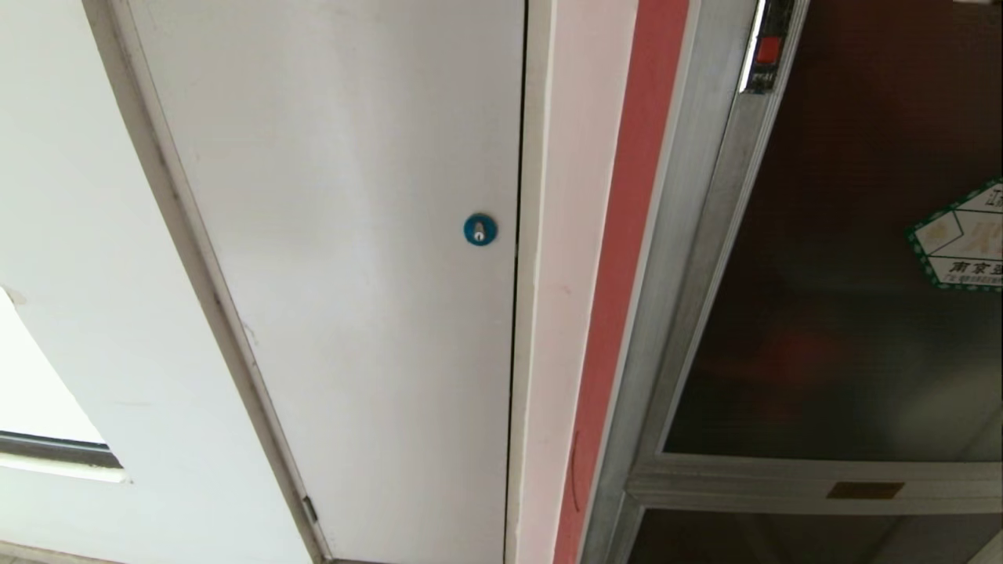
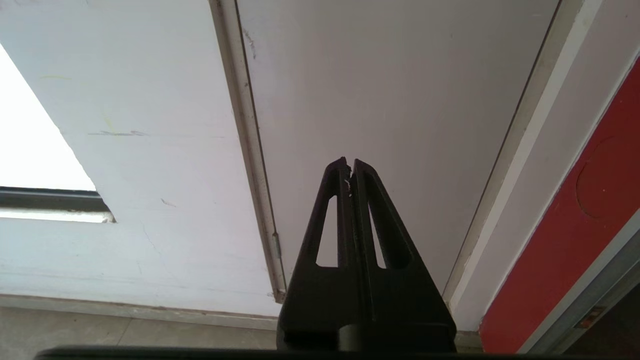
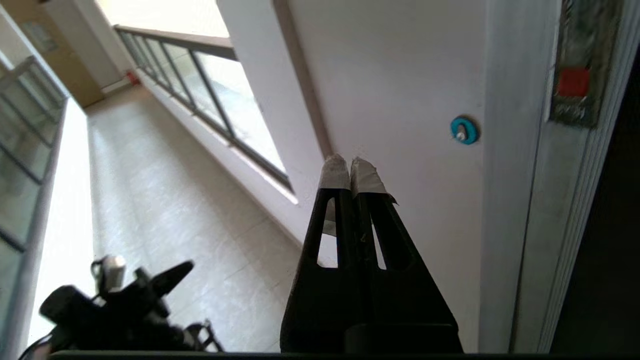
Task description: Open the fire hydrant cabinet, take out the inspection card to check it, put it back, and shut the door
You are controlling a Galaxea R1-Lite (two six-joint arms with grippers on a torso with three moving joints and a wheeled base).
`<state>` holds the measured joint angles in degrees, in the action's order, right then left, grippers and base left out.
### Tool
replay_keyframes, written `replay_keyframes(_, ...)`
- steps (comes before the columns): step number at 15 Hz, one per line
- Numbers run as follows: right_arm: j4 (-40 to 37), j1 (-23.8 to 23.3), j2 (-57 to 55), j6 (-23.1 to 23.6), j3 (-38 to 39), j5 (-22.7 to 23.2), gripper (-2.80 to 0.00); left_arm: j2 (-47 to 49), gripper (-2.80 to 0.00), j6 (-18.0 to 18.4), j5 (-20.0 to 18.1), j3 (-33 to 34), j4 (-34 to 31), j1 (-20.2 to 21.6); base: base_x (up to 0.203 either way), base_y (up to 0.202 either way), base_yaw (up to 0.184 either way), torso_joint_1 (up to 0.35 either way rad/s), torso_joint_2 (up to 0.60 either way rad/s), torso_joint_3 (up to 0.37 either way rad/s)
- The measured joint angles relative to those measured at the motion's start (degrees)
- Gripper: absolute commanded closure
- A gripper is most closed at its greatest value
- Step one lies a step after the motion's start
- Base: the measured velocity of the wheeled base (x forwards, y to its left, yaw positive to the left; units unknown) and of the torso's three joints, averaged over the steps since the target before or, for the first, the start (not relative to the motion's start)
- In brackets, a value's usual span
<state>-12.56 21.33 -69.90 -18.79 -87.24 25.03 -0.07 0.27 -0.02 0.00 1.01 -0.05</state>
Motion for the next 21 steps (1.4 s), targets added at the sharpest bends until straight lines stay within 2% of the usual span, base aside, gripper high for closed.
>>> replay_keyframes(4,2.5,2.3,-6.3,1.2,-4.8,-10.8,0.0,0.0,0.0,0.0,0.0,0.0,0.0,0.0,0.0,0.0,0.0,0.0,0.0,0.0)
replay_keyframes(5,2.5,2.4,-7.2,1.3,-5.2,-11.8,0.0,0.0,0.0,0.0,0.0,0.0,0.0,0.0,0.0,0.0,0.0,0.0,0.0,0.0)
replay_keyframes(14,2.6,1.6,-10.7,1.3,-5.6,-15.2,0.0,0.0,0.0,0.0,0.0,0.0,0.0,0.0,0.0,0.0,0.0,0.0,0.0,0.0)
replay_keyframes(21,2.6,-1.2,-12.3,1.2,-5.8,-15.5,0.0,0.0,0.0,0.0,0.0,0.0,0.0,0.0,0.0,0.0,0.0,0.0,0.0,0.0)
